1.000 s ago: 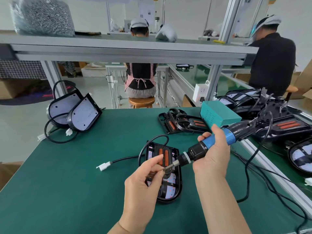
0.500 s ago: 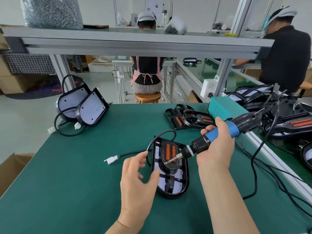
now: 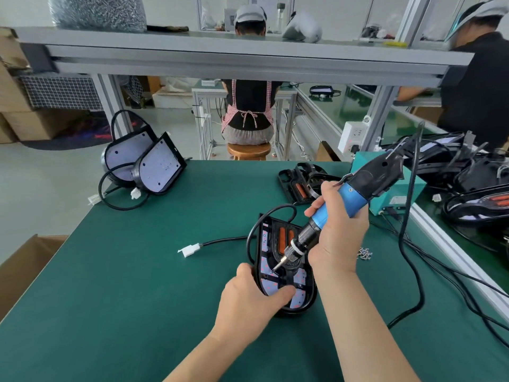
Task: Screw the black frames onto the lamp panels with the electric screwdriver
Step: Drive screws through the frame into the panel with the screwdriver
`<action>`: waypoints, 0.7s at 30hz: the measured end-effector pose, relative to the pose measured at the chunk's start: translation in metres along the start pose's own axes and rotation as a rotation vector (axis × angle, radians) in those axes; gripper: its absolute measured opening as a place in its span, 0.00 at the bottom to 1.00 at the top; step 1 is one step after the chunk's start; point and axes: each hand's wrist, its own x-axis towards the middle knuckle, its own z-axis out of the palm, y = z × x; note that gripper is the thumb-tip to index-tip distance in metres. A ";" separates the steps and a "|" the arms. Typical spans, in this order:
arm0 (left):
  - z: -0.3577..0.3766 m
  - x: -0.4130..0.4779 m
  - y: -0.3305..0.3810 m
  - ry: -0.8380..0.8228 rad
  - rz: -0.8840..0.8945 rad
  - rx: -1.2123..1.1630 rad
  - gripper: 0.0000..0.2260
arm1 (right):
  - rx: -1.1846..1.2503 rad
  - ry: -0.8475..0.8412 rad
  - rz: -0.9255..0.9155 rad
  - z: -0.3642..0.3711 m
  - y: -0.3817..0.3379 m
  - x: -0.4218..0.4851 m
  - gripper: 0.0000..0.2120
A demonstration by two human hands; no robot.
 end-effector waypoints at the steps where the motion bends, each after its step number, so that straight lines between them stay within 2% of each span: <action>1: 0.000 0.000 0.000 0.003 0.001 -0.001 0.28 | -0.008 -0.010 -0.003 0.001 0.001 -0.001 0.09; 21: 0.001 -0.001 -0.001 -0.021 0.021 -0.068 0.26 | -0.029 -0.063 -0.048 0.006 0.002 -0.002 0.07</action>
